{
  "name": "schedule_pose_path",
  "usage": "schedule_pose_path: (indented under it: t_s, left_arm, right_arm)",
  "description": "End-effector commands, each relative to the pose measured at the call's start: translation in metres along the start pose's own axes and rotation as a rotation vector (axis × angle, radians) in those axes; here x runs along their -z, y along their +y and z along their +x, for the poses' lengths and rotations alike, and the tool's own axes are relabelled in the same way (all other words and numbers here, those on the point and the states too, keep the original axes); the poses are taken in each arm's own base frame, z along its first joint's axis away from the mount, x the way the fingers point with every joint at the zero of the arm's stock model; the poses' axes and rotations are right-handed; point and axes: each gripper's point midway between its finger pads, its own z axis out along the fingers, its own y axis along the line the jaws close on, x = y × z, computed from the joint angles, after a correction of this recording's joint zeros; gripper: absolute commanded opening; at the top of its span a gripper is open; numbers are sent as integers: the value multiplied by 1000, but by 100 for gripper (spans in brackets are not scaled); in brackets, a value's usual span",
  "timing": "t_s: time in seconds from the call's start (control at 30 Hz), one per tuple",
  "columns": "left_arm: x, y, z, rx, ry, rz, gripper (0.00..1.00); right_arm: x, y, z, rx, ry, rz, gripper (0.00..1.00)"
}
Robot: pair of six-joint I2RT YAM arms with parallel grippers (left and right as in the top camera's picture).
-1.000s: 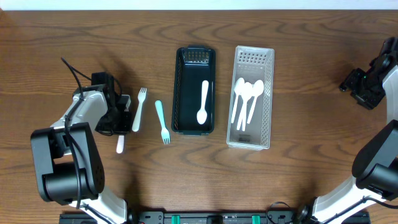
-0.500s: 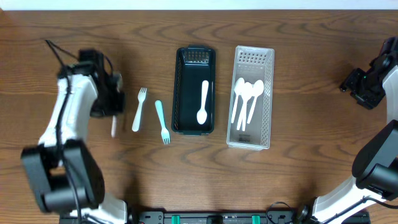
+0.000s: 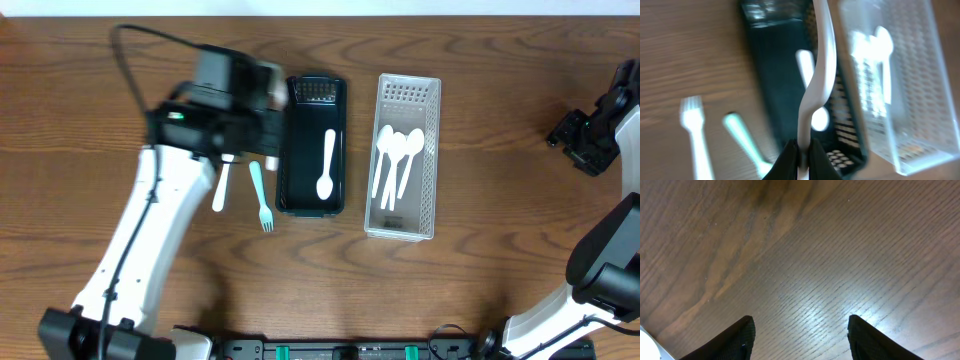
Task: Pack container
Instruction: 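Grasp a white fork with the left gripper and place it in the black tray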
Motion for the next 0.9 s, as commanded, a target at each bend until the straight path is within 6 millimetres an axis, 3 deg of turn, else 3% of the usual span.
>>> schedule_pose_path:
  t_s: [0.0,0.2,0.27,0.33,0.4,0.47,0.5,0.6,0.73,0.87]
  left_arm:
    - [-29,-11,13,31,78,-44,6]
    - [-90,-11,36,61,212,-73,7]
    - [-103,-13,35,83,217,-54,24]
    - [-105,-15,29,107,193,-45,29]
    - [-94,-19,14,113,141,-34,37]
    - [-77,-25,-1,104,85,-22,56]
    - [-66,-28,-9,98,55,-15,61]
    - [-27,-28,-24,61,-32,-47,65]
    - [12,28,-7,73,-22,-344,66]
    - [15,92,38,135,140,-565,75]
  right_arm:
    - [-3,0,2,-24,9,-1,63]
    - [-3,0,2,-24,10,-1,63]
    - [-3,0,2,-24,10,-1,63]
    - [-3,0,2,-24,10,-1,63]
    - [-3,0,2,-24,10,0,64]
    - [-3,0,2,-24,10,0,64]
    - [-3,0,2,-24,10,-1,64]
    - [-3,0,2,-24,11,0,64]
    - [-3,0,3,-23,12,0,65]
    - [-3,0,3,-24,12,0,65]
